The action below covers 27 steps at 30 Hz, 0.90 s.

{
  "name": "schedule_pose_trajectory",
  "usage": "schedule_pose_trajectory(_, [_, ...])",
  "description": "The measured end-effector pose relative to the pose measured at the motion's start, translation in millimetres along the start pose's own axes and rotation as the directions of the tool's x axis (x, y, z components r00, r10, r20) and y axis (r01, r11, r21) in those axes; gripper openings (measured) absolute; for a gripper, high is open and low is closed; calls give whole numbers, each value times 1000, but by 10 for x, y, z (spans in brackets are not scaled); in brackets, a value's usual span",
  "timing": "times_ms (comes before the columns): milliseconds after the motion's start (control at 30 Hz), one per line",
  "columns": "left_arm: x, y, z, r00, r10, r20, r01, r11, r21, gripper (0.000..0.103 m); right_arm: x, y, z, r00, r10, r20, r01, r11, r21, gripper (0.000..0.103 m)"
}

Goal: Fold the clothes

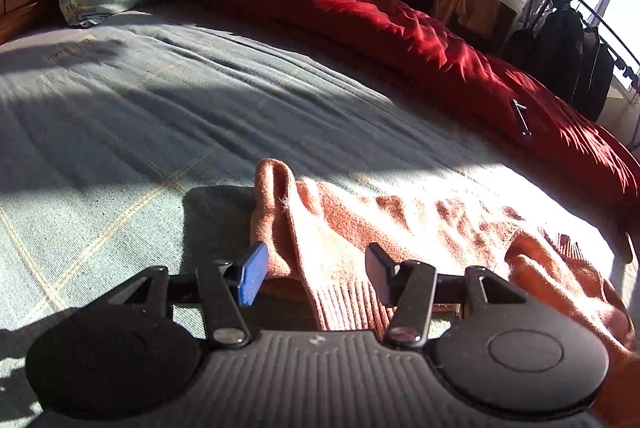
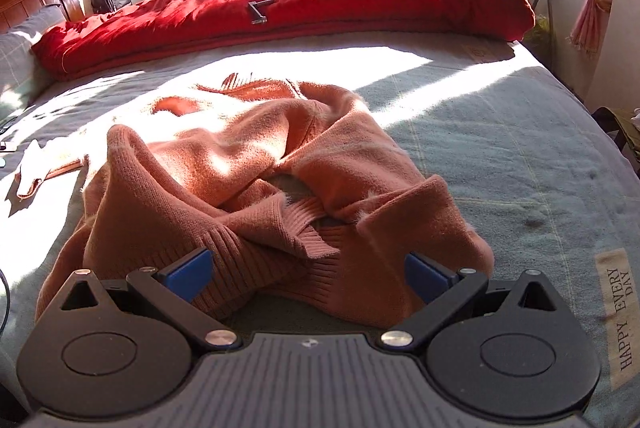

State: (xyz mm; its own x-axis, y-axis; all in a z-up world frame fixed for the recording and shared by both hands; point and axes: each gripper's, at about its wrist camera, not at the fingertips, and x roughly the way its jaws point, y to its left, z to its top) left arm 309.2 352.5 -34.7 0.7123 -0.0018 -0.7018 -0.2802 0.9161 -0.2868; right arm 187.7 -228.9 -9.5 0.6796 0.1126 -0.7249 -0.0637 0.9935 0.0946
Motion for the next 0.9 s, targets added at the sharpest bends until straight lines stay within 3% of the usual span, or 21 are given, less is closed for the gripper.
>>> schedule_pose_trajectory(133, [181,-26,-207,996,-36,-80,34,999,-26,60,2,75,20,1000,18,-4,-19,1000,-13,103])
schedule_pose_trajectory(300, [277,-15,-343,992,-90,-90,82,993,-84,58,-50,125,36,1000,23,3,-23,999,-32,103])
schedule_pose_trajectory(333, [286,-10,-350,991,-102,-86,94,991,-97,52,-53,125,33,1000,21,3,-21,999,-31,103])
schedule_pose_trajectory(367, [285,-12,-353,991,-111,-80,102,990,-102,28,-55,124,31,1000,19,2,-19,999,-31,103])
schedule_pose_trajectory(433, [240,-22,-328,994,-94,-53,89,992,-87,5,-55,118,24,1000,17,0,-17,999,-28,103])
schedule_pose_trajectory(667, [-21,102,-40,997,23,67,-19,998,-57,5,-1,91,19,1000,19,-24,-19,1000,-19,103])
schedule_pose_trajectory(900, [-260,347,309,971,166,169,-159,986,-55,5,49,65,25,999,19,-42,-19,1000,-9,103])
